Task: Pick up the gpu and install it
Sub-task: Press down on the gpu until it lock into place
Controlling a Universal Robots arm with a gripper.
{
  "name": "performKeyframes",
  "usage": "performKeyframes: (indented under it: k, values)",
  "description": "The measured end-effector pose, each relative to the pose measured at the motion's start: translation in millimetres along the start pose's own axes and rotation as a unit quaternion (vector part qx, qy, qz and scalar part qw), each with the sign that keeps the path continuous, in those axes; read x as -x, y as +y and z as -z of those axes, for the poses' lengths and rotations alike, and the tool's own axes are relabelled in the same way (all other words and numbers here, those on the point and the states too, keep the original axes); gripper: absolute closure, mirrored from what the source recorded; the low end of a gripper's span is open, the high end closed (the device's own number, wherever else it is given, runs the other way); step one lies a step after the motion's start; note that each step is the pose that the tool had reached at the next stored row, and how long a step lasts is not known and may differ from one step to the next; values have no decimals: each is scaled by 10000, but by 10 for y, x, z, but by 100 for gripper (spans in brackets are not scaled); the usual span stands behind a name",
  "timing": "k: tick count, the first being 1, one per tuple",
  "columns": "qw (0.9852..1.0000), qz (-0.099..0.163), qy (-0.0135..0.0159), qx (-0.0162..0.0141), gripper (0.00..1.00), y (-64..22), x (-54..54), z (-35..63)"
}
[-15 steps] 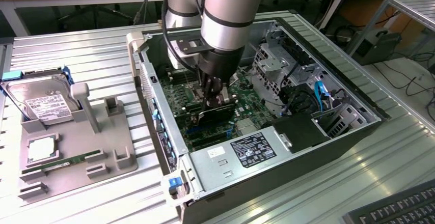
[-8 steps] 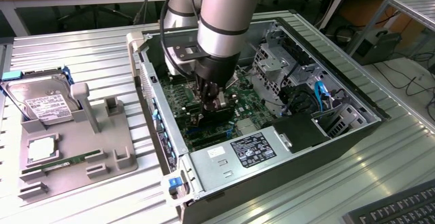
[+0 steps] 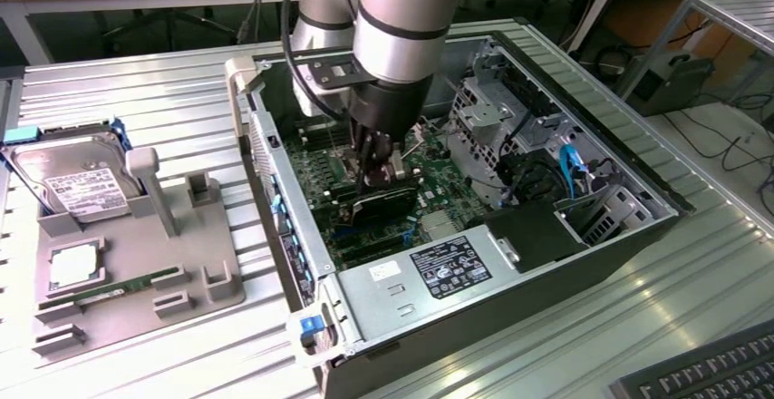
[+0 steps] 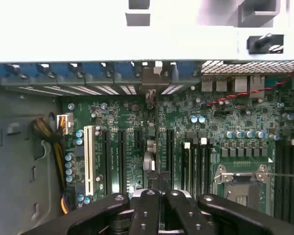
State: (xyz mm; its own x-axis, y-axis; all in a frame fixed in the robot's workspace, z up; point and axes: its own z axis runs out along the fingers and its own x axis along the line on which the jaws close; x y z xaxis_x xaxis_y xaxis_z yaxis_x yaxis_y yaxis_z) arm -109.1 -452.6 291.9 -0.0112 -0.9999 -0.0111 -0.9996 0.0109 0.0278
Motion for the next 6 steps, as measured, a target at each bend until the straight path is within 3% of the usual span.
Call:
performKeyframes:
  k: [6]
  values:
    - [10000, 0, 1, 1, 89, 0, 0, 2]
